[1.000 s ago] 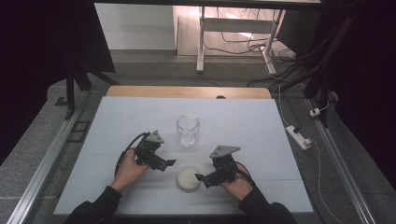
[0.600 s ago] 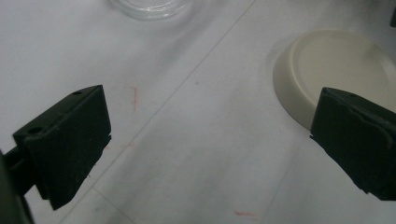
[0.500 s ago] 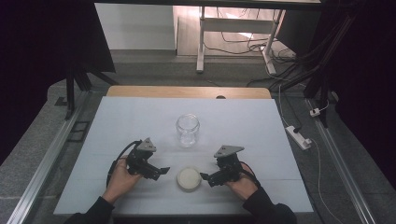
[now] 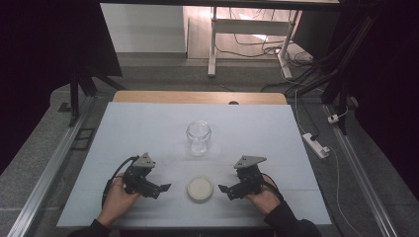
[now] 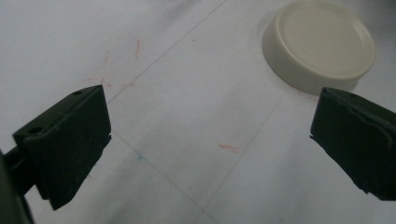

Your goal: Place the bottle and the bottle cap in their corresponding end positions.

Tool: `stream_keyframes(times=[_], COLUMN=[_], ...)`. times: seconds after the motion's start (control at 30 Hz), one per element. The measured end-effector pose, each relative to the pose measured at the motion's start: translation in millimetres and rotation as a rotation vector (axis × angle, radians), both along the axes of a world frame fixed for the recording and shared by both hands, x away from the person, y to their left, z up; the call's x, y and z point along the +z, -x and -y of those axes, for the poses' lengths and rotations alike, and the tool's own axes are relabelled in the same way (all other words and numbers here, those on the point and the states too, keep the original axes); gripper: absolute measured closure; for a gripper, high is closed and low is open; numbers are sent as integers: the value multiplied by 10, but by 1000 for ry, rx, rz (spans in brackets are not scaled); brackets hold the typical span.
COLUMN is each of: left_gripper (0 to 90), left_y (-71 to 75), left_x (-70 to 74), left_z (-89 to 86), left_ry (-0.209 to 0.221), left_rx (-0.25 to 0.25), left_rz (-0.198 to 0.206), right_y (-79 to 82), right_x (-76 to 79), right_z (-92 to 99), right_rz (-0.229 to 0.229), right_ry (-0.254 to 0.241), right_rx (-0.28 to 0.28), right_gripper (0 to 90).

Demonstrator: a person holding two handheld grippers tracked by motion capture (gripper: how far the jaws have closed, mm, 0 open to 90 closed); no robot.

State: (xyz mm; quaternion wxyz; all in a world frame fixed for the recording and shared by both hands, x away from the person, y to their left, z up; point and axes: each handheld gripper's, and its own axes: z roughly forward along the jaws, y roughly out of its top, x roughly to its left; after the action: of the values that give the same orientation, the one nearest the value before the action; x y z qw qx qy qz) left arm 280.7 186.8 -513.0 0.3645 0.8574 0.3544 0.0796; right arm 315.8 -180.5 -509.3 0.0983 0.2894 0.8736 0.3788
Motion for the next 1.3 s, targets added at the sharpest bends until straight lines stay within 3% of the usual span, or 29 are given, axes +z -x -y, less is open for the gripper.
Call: stream_keyframes(times=[0.37,0.87,1.3], left_gripper=[0,0,0], left_y=[257,620,861], left_x=[-16,-62,-100], left_z=[-248,-643,-890], left_ry=[14,49,54], left_rx=[52,160,236], left_rz=[-4,-11,-18], right_y=[111,278,398], right_x=[30,56,49], right_z=[245,657,942], right_rz=[12,24,10], right_ry=[-2,-9,-10], right_rx=[-43,-135,-214], right_gripper=[0,0,0])
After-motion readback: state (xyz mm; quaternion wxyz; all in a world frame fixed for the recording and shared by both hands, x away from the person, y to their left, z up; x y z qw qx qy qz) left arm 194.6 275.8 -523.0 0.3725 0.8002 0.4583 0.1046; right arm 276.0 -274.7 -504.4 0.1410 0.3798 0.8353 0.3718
